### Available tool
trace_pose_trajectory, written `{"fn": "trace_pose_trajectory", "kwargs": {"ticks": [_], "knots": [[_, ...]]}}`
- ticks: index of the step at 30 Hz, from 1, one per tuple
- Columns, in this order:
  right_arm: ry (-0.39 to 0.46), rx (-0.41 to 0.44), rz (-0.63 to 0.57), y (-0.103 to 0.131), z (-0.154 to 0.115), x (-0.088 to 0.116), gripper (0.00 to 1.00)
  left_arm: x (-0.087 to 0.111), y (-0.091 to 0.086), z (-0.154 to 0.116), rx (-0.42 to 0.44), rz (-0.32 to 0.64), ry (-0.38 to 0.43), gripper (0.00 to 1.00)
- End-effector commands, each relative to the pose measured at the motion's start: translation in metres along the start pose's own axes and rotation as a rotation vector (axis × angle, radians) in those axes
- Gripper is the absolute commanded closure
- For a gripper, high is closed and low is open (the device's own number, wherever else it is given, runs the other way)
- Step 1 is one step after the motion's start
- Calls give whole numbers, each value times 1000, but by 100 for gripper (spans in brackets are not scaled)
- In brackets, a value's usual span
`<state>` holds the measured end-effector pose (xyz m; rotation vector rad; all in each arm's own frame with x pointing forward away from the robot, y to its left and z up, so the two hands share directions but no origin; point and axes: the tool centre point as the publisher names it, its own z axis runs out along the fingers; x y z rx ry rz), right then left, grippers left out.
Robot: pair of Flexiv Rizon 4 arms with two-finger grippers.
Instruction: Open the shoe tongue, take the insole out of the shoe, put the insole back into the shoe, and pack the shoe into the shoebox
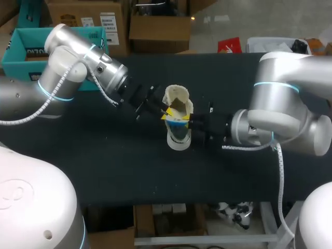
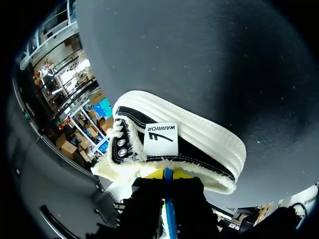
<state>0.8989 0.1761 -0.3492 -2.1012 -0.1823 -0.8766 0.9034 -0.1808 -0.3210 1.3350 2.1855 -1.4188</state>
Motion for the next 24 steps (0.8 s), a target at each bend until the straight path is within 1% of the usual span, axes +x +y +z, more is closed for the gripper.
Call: {"fn": "trace_pose_trajectory", "kwargs": {"ticks": [1,2,3,5,6,7,8,9,11,13,14,15,19,24], "knots": [[4,-1,4,0,-1,-3,60,0,1,2,-1,-2,-2,100],[2,-3,5,-1,-1,-4,26,0,2,2,-1,-4,-2,100],[1,-11,6,-3,-3,-5,0,0,3,2,-2,-6,-1,100],[2,-16,3,-7,-5,-8,0,1,4,3,-3,-9,-1,100],[5,-22,-1,-9,-7,-9,16,1,4,3,-4,-11,-1,100],[9,-24,-4,-11,-9,-10,40,2,4,4,-7,-13,-1,100],[13,-25,-7,-13,-11,-12,54,2,5,4,-8,-15,-2,100],[17,-28,-8,-15,-13,-12,60,2,5,4,-6,-15,-2,100],[23,-26,-13,-18,-17,-13,65,3,5,4,-6,-18,-3,100],[28,-31,-19,-21,-19,-14,76,3,5,4,-7,-20,-5,100],[29,-31,-22,-22,-19,-14,85,3,5,4,-7,-21,-6,100],[29,-32,-24,-22,-19,-14,100,4,5,4,-8,-21,-7,100],[20,-26,-35,-21,-16,-13,100,4,5,5,-13,-23,-13,100],[8,-17,-58,-12,-8,-12,100,4,5,6,-25,-33,-13,100]]}}
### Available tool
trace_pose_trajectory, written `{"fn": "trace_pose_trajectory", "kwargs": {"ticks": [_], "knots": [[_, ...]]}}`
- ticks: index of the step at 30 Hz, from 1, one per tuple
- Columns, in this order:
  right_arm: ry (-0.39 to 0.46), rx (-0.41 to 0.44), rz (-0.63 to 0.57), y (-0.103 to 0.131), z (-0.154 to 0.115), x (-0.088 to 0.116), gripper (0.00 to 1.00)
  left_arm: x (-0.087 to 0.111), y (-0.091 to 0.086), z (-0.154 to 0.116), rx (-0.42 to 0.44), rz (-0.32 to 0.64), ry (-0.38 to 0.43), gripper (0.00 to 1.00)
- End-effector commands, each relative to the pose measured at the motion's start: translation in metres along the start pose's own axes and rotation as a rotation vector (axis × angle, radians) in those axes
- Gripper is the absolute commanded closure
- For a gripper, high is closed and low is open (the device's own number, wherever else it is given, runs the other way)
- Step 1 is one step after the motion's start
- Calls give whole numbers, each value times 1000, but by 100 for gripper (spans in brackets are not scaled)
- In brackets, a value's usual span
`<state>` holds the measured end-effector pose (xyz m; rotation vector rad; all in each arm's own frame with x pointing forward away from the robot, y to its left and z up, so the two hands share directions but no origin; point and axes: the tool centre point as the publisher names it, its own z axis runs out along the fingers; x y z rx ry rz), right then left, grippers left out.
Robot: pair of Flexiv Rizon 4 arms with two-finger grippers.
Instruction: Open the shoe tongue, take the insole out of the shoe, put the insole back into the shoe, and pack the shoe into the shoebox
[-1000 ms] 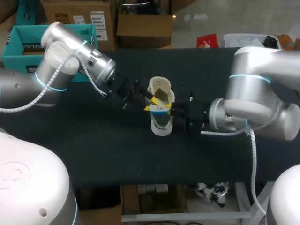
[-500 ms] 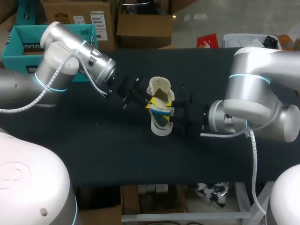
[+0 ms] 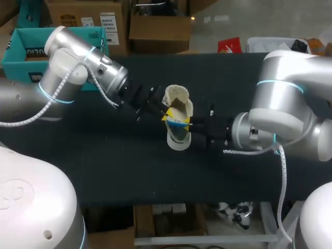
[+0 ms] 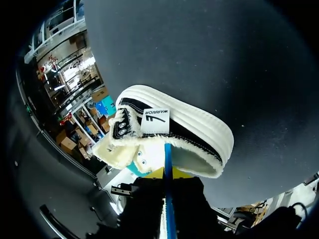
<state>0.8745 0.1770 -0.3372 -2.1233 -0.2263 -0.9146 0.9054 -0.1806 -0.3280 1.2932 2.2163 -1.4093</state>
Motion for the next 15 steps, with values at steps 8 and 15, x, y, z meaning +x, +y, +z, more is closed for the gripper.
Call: {"fn": "trace_pose_trajectory", "kwargs": {"ticks": [8,15], "knots": [[-11,-18,-35,19,22,7,100,-6,18,4,-19,-49,6,100],[-9,-45,-46,22,24,12,100,-10,29,6,-1,-67,2,100]]}}
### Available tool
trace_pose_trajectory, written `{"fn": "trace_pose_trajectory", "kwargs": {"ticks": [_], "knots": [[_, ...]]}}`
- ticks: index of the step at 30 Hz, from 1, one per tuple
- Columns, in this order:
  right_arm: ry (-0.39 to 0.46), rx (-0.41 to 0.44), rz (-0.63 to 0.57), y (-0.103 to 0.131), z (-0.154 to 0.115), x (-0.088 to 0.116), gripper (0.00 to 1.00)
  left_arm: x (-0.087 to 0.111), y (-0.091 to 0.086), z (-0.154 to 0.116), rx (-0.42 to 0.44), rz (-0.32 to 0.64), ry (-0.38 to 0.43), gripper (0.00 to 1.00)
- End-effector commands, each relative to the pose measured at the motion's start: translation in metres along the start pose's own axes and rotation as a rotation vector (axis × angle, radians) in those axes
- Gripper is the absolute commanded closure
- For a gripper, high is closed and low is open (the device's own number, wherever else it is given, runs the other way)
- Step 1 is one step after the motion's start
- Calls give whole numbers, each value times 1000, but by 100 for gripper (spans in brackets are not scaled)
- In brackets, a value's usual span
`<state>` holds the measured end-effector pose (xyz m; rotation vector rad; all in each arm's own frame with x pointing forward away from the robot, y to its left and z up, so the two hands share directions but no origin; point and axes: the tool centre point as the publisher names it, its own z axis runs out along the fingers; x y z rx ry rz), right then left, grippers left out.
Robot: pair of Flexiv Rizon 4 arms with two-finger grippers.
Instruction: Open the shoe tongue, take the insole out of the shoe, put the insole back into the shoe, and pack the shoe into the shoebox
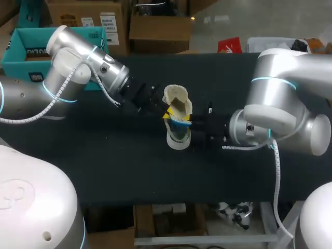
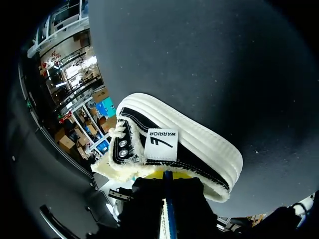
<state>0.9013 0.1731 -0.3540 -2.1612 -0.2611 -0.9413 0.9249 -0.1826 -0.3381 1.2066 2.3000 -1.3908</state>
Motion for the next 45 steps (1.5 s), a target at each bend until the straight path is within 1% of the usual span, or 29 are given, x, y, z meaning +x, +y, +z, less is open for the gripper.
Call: {"fn": "trace_pose_trajectory", "kwargs": {"ticks": [1,7,11,17,23,27,36,41,45], "knots": [[0,-14,-7,-5,4,4,100,-3,5,5,40,16,9,100],[1,-49,-43,-18,-6,6,100,-2,-11,14,42,68,31,100],[-4,-54,-72,-18,-9,7,100,-1,-16,20,30,82,43,100],[-26,-49,-108,-8,1,5,100,0,-17,24,13,82,51,100],[-43,-43,-136,2,6,6,100,3,-22,25,-4,88,53,100],[-49,-30,-130,9,10,7,100,4,-21,25,-18,78,50,100],[-59,-44,-129,11,12,9,100,8,-8,15,-19,29,18,100],[-52,-59,-133,6,7,9,100,14,-11,14,-16,30,12,100],[-48,-71,-141,2,4,9,100,14,-13,14,-25,37,6,100]]}}
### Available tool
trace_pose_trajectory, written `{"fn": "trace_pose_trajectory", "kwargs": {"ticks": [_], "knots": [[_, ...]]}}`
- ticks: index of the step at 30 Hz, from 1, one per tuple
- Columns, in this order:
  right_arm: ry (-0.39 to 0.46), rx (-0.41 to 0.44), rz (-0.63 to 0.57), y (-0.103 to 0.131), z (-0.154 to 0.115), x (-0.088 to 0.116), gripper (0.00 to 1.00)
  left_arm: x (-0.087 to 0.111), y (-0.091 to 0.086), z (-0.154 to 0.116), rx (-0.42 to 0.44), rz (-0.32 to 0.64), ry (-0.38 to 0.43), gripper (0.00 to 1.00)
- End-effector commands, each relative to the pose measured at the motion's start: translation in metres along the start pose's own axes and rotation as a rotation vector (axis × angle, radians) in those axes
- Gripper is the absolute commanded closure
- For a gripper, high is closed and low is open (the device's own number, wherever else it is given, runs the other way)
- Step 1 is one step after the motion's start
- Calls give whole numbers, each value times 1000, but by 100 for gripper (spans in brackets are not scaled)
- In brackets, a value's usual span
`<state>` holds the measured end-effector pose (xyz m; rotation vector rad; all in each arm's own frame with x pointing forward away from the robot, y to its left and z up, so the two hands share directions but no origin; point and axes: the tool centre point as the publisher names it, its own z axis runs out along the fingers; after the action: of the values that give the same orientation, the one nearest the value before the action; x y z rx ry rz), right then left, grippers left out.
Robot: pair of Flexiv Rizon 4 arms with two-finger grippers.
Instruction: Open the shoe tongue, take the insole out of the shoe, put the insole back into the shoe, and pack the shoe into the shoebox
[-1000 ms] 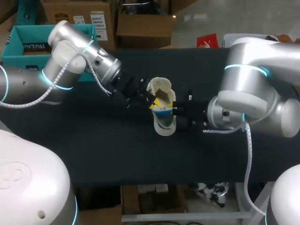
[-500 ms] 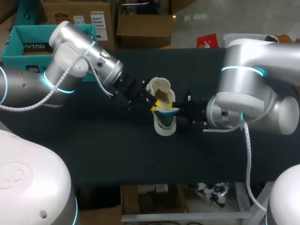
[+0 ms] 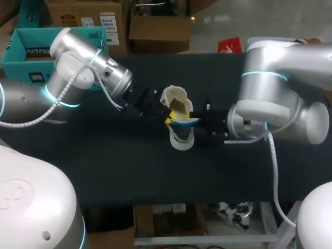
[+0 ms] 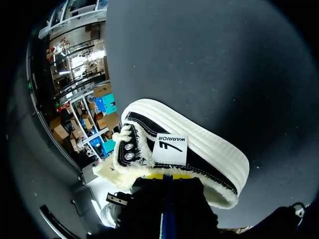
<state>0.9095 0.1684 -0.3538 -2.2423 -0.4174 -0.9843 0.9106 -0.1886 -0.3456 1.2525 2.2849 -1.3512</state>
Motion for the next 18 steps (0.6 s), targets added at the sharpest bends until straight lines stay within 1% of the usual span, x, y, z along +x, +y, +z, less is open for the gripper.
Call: {"fn": "trace_pose_trajectory", "kwargs": {"ticks": [1,11,18], "knots": [[0,-16,-2,-4,3,3,100,3,-6,2,-7,0,-12,100],[7,-29,23,1,5,-3,100,-3,4,-4,-2,-18,-69,100],[18,-25,33,3,5,-6,100,-6,10,-3,1,-31,-68,100]]}}
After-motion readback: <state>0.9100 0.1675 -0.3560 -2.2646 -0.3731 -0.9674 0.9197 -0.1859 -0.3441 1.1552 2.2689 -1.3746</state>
